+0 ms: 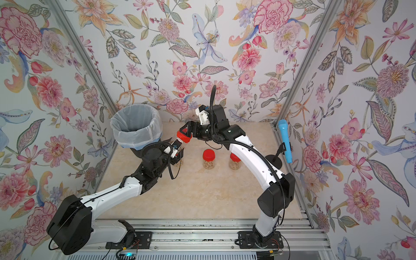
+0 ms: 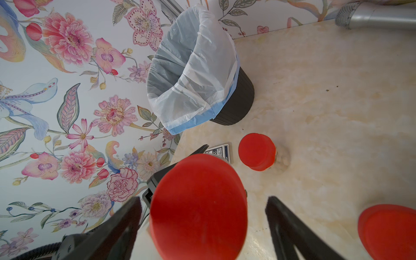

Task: Empty moldy peanuts from jars
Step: Unscrew the lid from the jar.

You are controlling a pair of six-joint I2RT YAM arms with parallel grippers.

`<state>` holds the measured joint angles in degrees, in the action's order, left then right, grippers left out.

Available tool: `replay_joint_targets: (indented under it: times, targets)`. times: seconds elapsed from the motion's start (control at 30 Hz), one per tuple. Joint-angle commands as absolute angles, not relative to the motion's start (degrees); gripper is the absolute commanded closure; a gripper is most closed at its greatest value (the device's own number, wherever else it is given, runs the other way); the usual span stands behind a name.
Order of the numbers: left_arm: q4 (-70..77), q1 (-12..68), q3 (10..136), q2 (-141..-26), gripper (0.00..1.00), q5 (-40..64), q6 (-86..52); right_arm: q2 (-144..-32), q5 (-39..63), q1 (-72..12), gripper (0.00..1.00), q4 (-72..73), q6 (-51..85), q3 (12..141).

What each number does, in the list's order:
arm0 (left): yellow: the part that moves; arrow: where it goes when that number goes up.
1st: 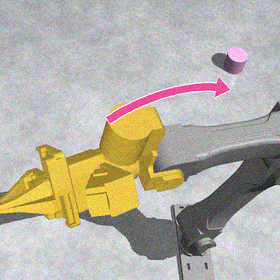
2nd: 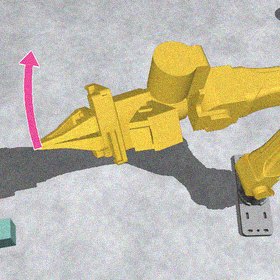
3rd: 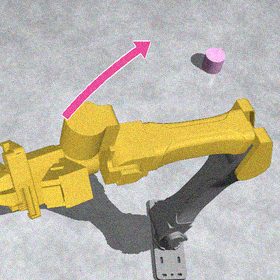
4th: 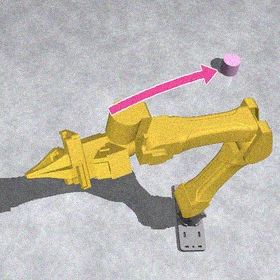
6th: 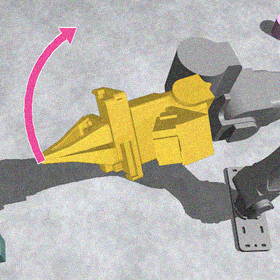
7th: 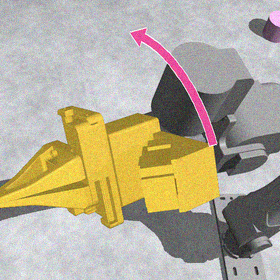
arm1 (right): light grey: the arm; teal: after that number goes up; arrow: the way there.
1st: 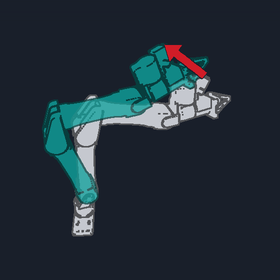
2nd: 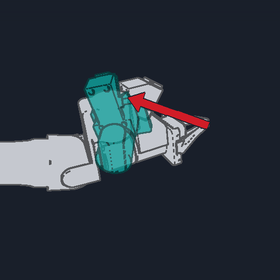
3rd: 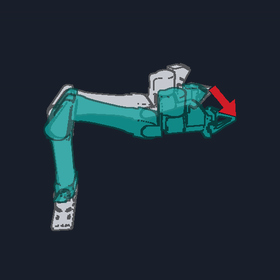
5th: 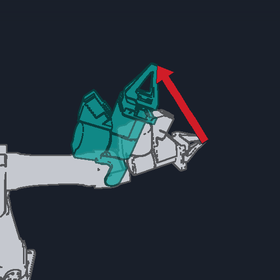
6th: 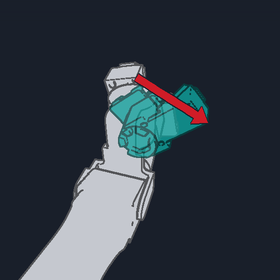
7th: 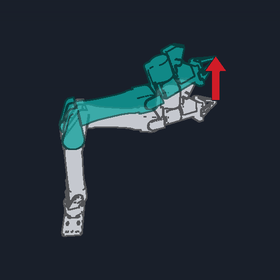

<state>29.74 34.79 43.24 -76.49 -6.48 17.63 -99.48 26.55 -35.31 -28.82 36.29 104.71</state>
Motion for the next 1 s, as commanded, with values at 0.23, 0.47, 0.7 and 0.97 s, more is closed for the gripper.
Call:
replay_joint_targets:
  times: [0.23, 0.47, 0.7, 0.97]
  targets:
    - [31.99, 35.25, 45.09, -77.26, 0.73, -8.34, 19.10, -101.78, 28.19, -36.30, 0.13, -28.12, 36.04, 106.71]
    - [32.31, 35.20, 45.08, -77.67, 0.73, -8.88, 19.66, -101.52, 27.76, -36.47, 0.16, -28.06, 35.40, 105.92]
    - [32.71, 35.25, 45.94, -77.83, 0.72, -8.45, 20.17, -102.44, 28.33, -36.67, 0.18, -28.09, 34.37, 105.48]
    - [32.31, 35.23, 46.67, -78.22, 0.72, -8.45, 20.63, -102.73, 28.33, -36.58, 0.21, -28.22, 34.13, 104.78]
